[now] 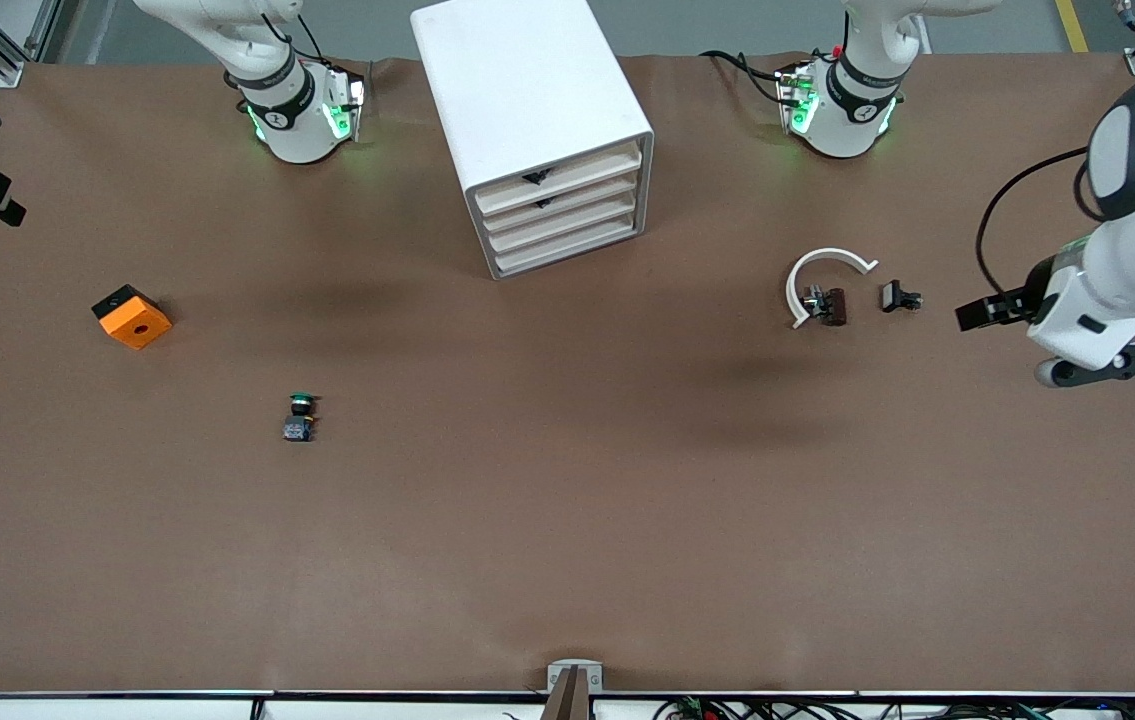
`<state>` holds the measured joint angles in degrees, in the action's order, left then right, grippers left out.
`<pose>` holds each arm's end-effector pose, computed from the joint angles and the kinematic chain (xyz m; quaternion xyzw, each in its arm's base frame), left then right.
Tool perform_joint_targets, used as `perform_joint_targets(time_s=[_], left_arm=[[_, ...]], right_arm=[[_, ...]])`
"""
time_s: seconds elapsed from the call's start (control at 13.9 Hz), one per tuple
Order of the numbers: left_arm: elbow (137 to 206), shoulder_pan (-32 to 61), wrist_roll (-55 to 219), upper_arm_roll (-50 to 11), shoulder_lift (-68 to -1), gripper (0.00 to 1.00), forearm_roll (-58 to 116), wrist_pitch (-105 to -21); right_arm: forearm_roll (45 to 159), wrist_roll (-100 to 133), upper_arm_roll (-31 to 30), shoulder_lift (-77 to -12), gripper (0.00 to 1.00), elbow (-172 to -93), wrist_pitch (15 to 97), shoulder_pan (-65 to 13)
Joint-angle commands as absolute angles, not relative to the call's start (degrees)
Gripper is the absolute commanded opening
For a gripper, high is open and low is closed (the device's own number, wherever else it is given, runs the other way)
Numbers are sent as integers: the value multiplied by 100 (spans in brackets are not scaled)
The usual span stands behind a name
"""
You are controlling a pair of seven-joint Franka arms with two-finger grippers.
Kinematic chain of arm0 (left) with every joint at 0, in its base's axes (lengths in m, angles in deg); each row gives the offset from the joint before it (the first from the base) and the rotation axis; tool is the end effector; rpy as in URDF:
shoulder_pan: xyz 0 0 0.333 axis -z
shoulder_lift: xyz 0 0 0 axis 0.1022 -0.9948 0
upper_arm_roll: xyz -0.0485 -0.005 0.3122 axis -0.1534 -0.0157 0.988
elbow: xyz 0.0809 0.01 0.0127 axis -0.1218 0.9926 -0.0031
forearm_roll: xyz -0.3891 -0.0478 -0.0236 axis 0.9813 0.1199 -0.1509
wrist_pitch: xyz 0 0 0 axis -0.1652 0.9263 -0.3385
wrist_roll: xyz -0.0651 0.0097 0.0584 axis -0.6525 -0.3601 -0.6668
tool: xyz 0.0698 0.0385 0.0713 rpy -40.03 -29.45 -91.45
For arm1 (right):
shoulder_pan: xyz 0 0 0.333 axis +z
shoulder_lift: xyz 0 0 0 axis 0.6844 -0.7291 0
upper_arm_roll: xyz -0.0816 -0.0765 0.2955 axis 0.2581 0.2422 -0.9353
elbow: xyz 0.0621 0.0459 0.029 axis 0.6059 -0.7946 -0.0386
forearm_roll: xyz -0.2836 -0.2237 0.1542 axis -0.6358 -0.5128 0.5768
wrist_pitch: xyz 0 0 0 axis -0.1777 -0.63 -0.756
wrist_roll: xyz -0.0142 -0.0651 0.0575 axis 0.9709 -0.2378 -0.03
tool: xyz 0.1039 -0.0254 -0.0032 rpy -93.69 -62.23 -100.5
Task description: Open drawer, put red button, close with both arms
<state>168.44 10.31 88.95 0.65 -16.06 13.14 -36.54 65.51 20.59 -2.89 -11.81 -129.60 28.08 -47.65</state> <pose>0.5773 -0.0152 0.5065 -0.9889 -0.0843 0.0975 0.0742 0.4953 -0.0698 0.6573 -0.9981 0.0605 -0.0065 0.0082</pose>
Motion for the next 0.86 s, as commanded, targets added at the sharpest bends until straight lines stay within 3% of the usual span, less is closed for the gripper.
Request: perform_joint_targets(time_s=[0.0, 0.36, 0.79], left_arm=[[17413, 957, 8366, 264, -898, 100, 1431, -3670], [17766, 577, 8101, -193, 17, 100, 1615, -3417], [17459, 560, 8145, -369, 159, 100, 1878, -3196]], right_arm=[[6521, 1992, -283, -1027, 100, -13089, 2811, -4767], [6521, 1983, -292, -1018, 100, -13081, 2802, -4758], [6301, 1922, -318, -1027, 100, -13081, 2855, -4749]])
